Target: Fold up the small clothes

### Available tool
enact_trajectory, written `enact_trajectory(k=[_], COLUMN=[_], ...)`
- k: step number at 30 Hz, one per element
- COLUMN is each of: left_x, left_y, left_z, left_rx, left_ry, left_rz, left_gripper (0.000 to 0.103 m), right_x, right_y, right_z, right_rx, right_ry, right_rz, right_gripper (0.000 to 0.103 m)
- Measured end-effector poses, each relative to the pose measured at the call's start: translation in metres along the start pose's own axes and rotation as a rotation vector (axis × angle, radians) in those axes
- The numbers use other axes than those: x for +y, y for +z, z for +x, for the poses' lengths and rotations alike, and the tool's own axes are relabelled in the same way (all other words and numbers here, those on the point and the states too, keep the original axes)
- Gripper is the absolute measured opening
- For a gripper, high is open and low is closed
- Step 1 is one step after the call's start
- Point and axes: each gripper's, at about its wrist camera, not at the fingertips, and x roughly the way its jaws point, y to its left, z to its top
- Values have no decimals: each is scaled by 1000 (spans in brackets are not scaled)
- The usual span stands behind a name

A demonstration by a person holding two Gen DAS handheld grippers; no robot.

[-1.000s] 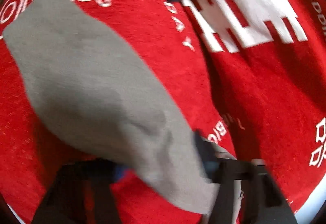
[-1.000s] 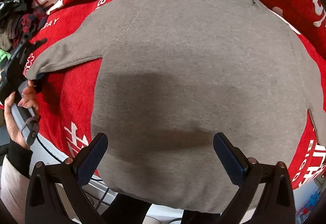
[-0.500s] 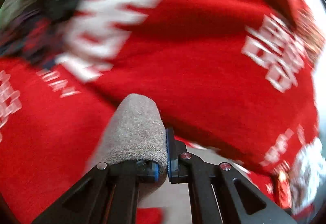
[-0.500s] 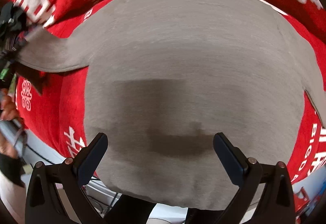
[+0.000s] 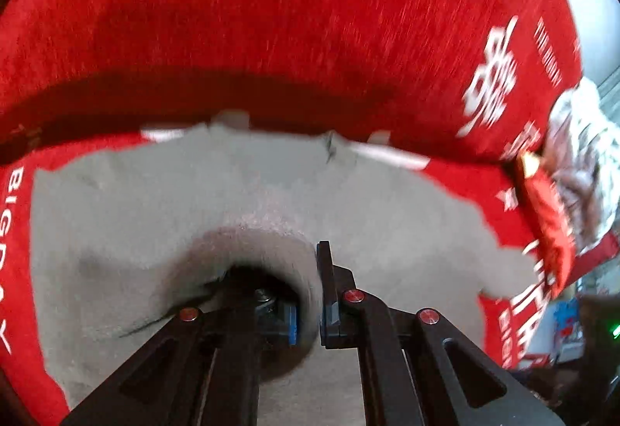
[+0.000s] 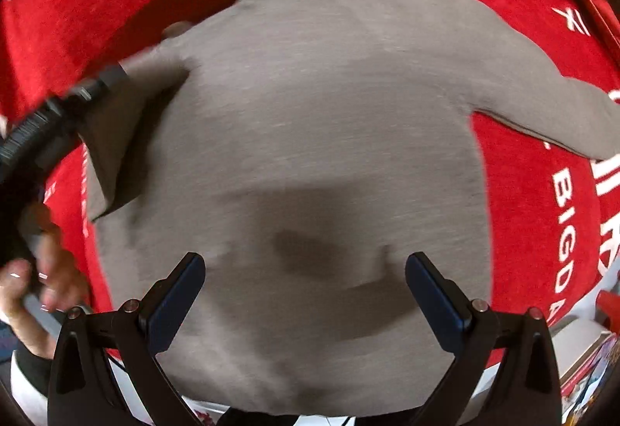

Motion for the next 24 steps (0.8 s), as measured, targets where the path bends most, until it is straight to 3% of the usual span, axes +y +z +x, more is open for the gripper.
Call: enact_trajectory(k=[1, 2, 3, 9, 13, 16, 19, 23, 24], left_x=[1, 3, 5, 34, 96, 145, 174, 189, 189], left_y=[-3, -6, -8, -11, -8, -3, 6, 19, 21], left_z=[6, 6, 1, -54, -86, -79, -58, -35, -31], left_rx=[37, 47, 31, 13, -14, 52, 103, 133, 137], left_ry=[51, 91, 126, 141, 286, 326, 333, 338, 337], left_rz=[12, 12, 9, -35, -119, -219, -268, -274, -280], left_gripper=[39, 72, 76, 76, 76, 76, 76, 75, 66], right_x=[-6, -10, -13, 9, 73, 135, 184, 217, 223], right_y=[1, 5, 7, 35, 52, 50, 36, 24, 25], right_z=[2, 2, 1, -14, -23, -20, 12, 53, 60], right_rx=[0, -3, -8, -100, -193, -279, -286, -276, -283], right_ry=[-4, -6, -8, -22, -35, -78, -187, -285, -320], right_rz=[8, 13, 14, -96, -344, -627, -901, -1097, -1113], right_gripper=[103, 103, 103, 103, 103, 103, 102, 101, 95])
